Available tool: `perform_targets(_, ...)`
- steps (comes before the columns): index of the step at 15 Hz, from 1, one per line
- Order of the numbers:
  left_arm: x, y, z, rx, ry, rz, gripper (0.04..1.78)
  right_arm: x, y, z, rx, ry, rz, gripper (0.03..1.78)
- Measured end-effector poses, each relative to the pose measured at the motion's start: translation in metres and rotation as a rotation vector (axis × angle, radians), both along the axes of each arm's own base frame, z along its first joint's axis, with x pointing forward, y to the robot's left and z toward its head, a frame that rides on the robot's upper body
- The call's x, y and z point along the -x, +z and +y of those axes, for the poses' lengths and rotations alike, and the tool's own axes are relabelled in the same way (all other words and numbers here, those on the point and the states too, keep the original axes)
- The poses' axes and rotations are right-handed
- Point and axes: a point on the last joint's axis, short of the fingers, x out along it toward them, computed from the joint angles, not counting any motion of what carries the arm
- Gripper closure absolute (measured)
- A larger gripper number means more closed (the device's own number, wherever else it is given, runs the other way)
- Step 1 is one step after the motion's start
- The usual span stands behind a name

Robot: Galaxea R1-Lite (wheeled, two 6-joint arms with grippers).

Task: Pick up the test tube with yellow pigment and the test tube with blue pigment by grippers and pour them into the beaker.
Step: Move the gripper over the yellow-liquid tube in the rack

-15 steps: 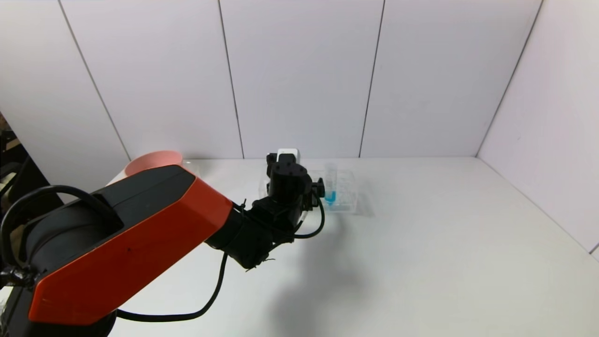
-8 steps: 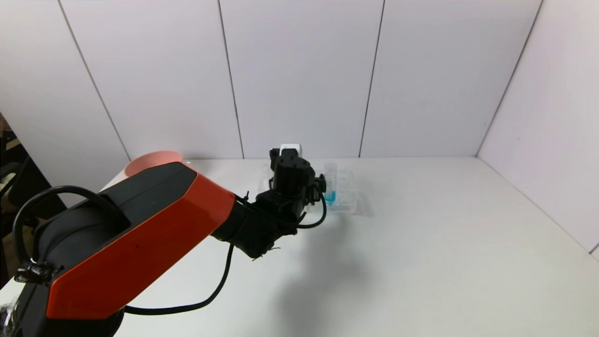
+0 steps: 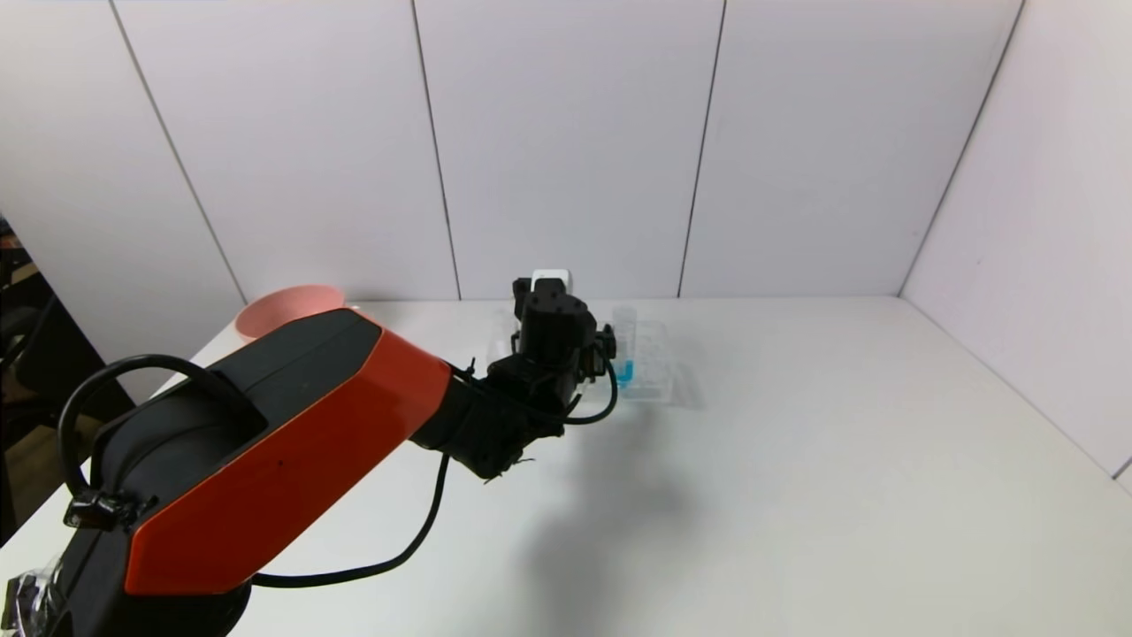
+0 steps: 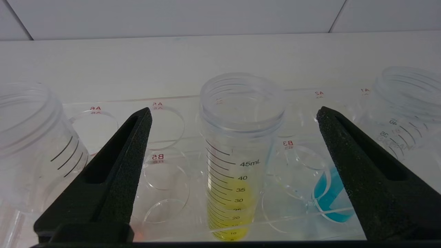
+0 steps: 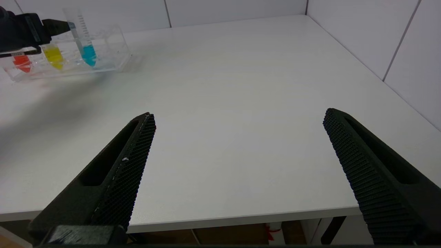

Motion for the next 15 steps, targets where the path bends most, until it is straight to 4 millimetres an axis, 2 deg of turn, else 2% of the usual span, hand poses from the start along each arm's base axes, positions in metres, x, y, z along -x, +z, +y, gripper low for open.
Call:
perform_targets(12,-0.021,-0.004,0.003,-0.007,0.03,0.009,0.2,0.0,0.0,0.0,0.0,0.0,0.0,0.04)
perform_targets(15,-0.025,-0.004,0.004,-0.007,0.035,0.008,0.33,0.0,0.0,0.0,0.0,0.0,0.0,0.04)
